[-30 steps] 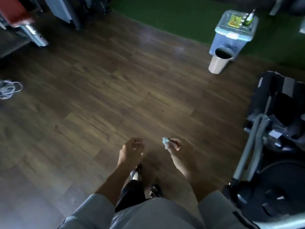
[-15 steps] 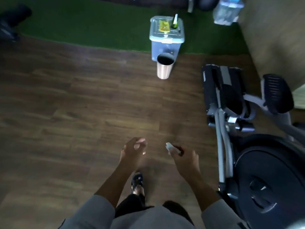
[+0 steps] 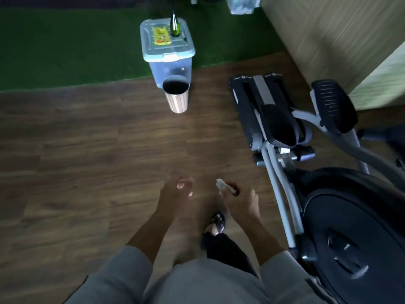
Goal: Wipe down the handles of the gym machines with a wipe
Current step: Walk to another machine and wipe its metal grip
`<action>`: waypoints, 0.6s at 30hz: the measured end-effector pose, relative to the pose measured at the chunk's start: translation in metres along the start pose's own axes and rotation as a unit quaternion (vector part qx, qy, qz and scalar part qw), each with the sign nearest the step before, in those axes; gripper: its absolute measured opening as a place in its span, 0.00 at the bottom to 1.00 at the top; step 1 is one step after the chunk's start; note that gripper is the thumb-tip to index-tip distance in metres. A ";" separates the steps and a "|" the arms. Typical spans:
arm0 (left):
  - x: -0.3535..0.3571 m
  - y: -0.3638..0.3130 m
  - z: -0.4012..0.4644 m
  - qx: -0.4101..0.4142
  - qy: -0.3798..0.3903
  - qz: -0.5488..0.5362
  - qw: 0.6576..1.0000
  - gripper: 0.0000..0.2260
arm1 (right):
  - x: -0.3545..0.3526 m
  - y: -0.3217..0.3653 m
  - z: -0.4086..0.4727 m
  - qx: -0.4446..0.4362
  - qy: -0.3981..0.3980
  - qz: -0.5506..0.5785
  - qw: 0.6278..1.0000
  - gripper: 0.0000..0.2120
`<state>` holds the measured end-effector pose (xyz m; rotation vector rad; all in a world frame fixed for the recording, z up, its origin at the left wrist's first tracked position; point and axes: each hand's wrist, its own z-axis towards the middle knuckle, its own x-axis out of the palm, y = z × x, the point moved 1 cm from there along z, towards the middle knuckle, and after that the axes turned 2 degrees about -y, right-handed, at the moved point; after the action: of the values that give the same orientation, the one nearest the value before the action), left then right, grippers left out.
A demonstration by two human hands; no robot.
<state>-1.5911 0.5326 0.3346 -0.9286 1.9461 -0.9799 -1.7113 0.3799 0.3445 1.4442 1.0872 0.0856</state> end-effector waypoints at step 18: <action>0.232 -0.233 0.209 0.103 0.240 0.067 0.963 0.07 | -0.170 0.042 0.247 0.039 -0.209 0.045 0.976 0.07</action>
<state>-1.4568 0.1692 0.3780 -0.4590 2.2069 -1.3914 -1.6260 0.0977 0.4120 1.4971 0.6857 -0.1920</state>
